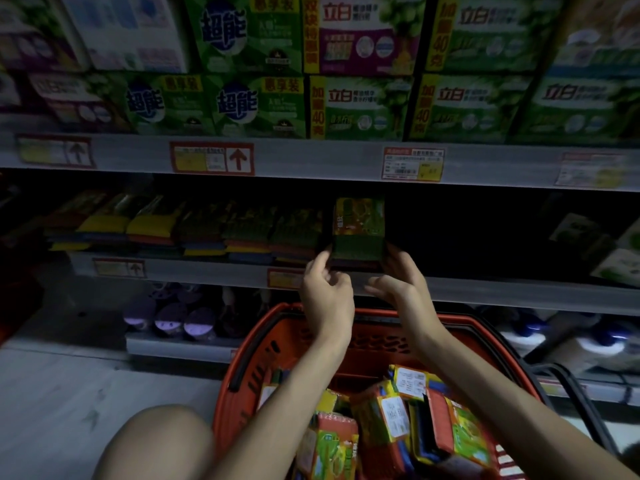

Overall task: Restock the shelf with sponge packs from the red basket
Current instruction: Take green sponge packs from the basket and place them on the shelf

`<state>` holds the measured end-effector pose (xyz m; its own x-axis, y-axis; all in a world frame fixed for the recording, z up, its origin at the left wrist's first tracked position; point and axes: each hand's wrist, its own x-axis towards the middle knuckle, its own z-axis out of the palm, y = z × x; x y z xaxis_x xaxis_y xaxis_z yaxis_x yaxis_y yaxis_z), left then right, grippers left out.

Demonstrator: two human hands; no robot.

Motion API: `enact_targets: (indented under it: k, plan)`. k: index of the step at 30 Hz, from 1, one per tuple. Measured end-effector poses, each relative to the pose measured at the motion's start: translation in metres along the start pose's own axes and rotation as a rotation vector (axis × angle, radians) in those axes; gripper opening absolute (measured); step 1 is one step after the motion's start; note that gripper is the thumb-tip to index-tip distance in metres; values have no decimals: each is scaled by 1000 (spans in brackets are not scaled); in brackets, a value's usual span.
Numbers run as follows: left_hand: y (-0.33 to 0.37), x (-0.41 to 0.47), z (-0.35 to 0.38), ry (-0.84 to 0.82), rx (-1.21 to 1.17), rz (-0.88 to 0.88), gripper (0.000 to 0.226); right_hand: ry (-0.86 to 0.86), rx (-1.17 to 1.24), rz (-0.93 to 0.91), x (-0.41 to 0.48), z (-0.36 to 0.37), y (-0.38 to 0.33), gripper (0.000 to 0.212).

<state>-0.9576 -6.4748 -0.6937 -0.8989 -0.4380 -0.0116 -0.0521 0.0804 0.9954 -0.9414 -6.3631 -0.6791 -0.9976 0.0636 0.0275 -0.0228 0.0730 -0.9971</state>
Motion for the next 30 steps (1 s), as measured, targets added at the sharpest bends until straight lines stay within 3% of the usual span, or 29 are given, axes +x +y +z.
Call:
enact_targets:
  k: [14,21,30]
  plan:
    - [3,-2,-7,23,-2,-8,47,-70,-114,-18,1,3,1,80]
    - [11,3,-11,-10,51,-43,44,-55,-123,-19,7,2,-8,57]
    - [17,5,-11,-44,184,-8,47,-21,-76,35,20,2,-7,53]
